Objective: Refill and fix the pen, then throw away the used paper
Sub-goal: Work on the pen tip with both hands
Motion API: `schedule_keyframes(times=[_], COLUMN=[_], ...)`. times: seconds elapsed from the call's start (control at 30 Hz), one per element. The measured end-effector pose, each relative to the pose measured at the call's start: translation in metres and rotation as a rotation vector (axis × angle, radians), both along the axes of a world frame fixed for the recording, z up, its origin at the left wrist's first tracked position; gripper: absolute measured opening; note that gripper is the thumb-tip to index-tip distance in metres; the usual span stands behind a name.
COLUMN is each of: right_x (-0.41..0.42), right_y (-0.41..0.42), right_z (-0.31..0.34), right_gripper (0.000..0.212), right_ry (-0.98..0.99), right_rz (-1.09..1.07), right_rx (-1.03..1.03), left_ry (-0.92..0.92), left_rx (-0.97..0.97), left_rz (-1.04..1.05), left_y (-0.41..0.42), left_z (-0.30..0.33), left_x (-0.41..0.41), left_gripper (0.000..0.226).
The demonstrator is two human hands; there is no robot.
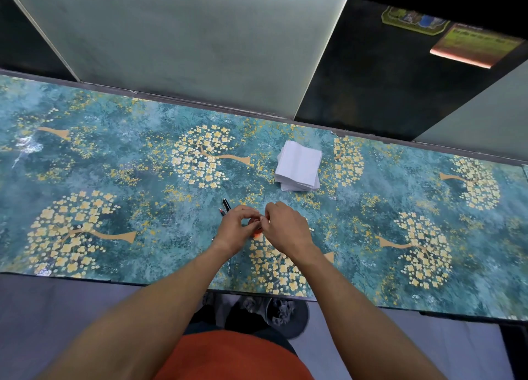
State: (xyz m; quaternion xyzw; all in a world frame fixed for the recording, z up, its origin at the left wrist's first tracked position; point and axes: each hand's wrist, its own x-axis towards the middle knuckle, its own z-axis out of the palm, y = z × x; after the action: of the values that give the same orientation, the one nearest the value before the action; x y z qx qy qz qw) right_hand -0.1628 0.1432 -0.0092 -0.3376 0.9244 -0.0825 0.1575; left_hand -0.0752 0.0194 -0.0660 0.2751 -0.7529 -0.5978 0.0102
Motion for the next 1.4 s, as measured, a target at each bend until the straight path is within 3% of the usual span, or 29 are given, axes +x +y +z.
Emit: schedule_keyframes(times=[0.7, 1.0, 1.3, 1.4], right_x=[0.0004, 0.0036, 0.005, 0.0071], right_y=[-0.0044, -0.0038, -0.004, -0.0023], right_z=[0.001, 0.0039, 0.0024, 0.0038], right_gripper=[0.036, 0.023, 0.034, 0.028], right_ry=[0.006, -0.006, 0.003, -0.017], right_rz=[0.013, 0.025, -0.033, -0.011], right_rx=[0.077, 0.042, 0.037, 0.016], left_ry=[0.004, -0.003, 0.015, 0.027], left_rx=[-0.009, -0.003, 0.051, 0.046], left_rz=[-0.02, -0.02, 0.007, -0.002], left_y=[-0.0019, -0.0019, -0.0015, -0.0016], left_z=[-0.0019, -0.0021, -0.0038, -0.0042], left_x=[-0.0002, -0.0006, 0.0002, 0.0003], left_gripper=[0.017, 0.016, 0.016, 0.016])
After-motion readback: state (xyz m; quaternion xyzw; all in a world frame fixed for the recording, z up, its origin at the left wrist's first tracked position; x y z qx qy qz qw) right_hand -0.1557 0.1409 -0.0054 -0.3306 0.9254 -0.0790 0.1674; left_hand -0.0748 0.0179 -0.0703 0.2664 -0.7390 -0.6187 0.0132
